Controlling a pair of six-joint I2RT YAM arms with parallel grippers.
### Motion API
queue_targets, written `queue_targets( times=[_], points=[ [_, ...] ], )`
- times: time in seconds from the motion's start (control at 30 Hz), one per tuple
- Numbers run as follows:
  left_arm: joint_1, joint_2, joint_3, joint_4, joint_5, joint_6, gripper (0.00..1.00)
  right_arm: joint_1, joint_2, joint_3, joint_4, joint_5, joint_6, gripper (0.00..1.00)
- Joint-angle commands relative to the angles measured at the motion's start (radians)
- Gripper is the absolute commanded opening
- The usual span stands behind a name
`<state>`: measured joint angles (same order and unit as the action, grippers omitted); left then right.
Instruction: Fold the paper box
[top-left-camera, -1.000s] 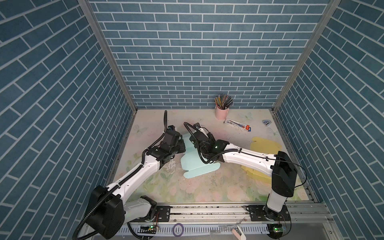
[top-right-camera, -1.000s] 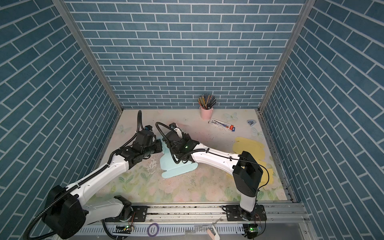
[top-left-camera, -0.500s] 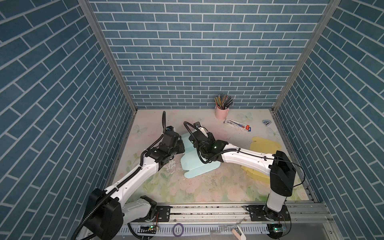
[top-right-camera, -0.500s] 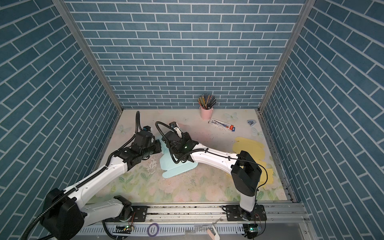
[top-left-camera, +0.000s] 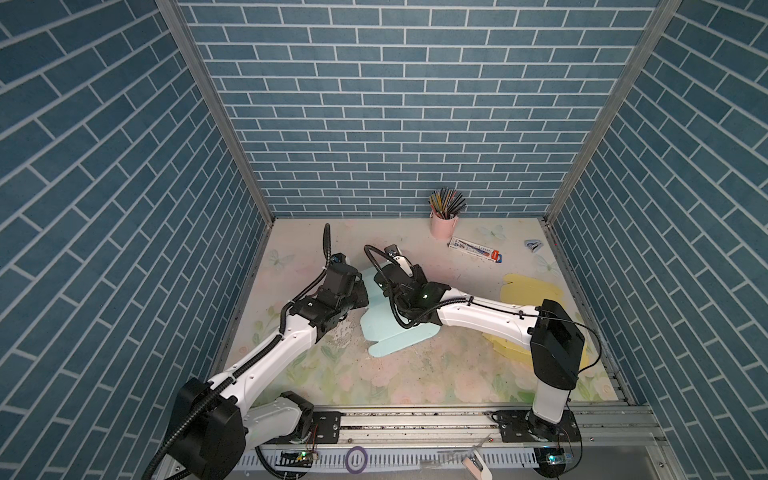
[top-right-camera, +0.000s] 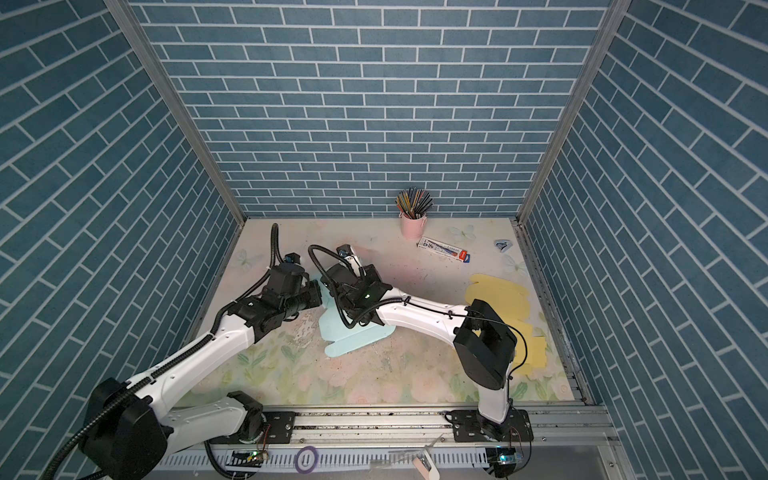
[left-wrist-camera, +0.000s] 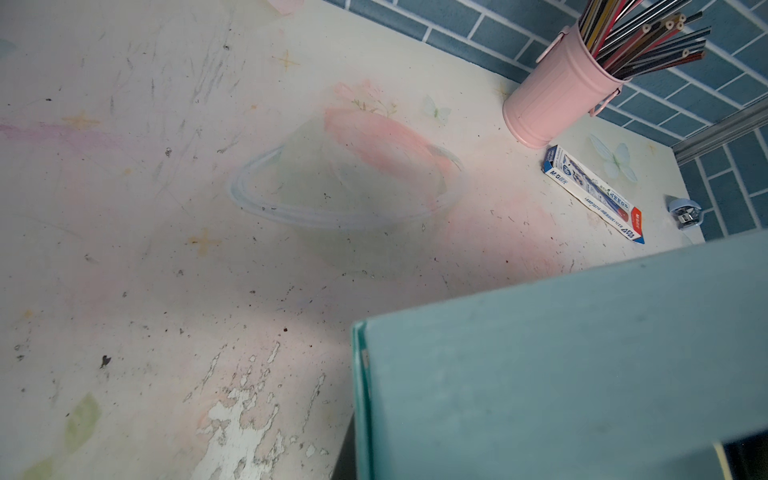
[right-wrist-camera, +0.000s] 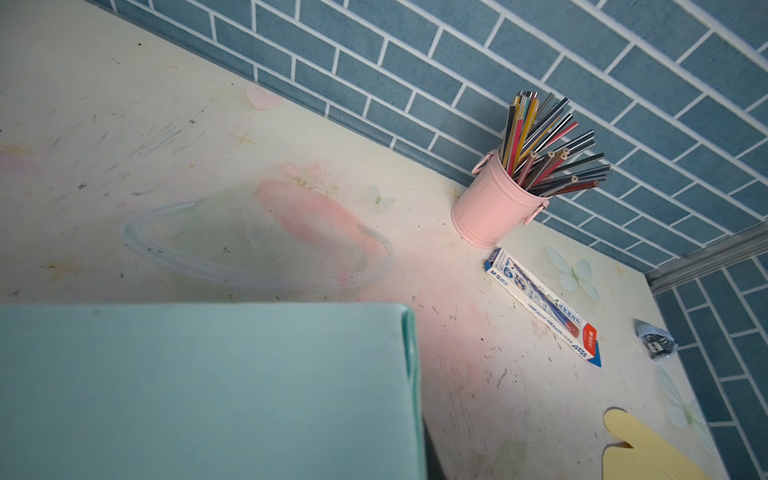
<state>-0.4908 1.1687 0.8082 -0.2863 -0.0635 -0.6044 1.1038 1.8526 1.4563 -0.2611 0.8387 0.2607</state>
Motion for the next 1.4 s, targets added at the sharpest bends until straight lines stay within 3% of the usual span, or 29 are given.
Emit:
queue_targets(
  times=[0.0, 0.13, 0.43, 0.87, 1.07, 1.27, 1.37],
  points=[
    [-0.015, -0.020, 0.002, 0.063, 0.052, 0.001, 0.00, 0.023, 0.050, 0.027, -0.002, 0.043, -0.092, 0.00],
    [-0.015, -0.019, -0.002, 0.065, 0.052, -0.005, 0.00, 0.031, 0.056, 0.029, 0.002, 0.064, -0.106, 0.10],
    [-0.015, -0.027, -0.014, 0.058, 0.029, 0.002, 0.00, 0.035, -0.001, -0.005, 0.016, 0.042, -0.054, 0.17],
    [-0.015, -0.003, -0.034, 0.066, -0.006, 0.005, 0.00, 0.038, -0.194, -0.111, 0.049, -0.059, 0.053, 0.52],
    [-0.014, 0.003, -0.036, 0.061, -0.011, 0.010, 0.00, 0.041, -0.280, -0.166, 0.045, -0.106, 0.091, 0.55],
    [-0.012, -0.001, -0.036, 0.042, -0.026, 0.032, 0.00, 0.042, -0.445, -0.252, 0.057, -0.237, 0.059, 0.55],
    [-0.012, 0.003, -0.034, 0.036, -0.031, 0.061, 0.00, 0.023, -0.524, -0.255, 0.000, -0.313, 0.038, 0.62]
  ],
)
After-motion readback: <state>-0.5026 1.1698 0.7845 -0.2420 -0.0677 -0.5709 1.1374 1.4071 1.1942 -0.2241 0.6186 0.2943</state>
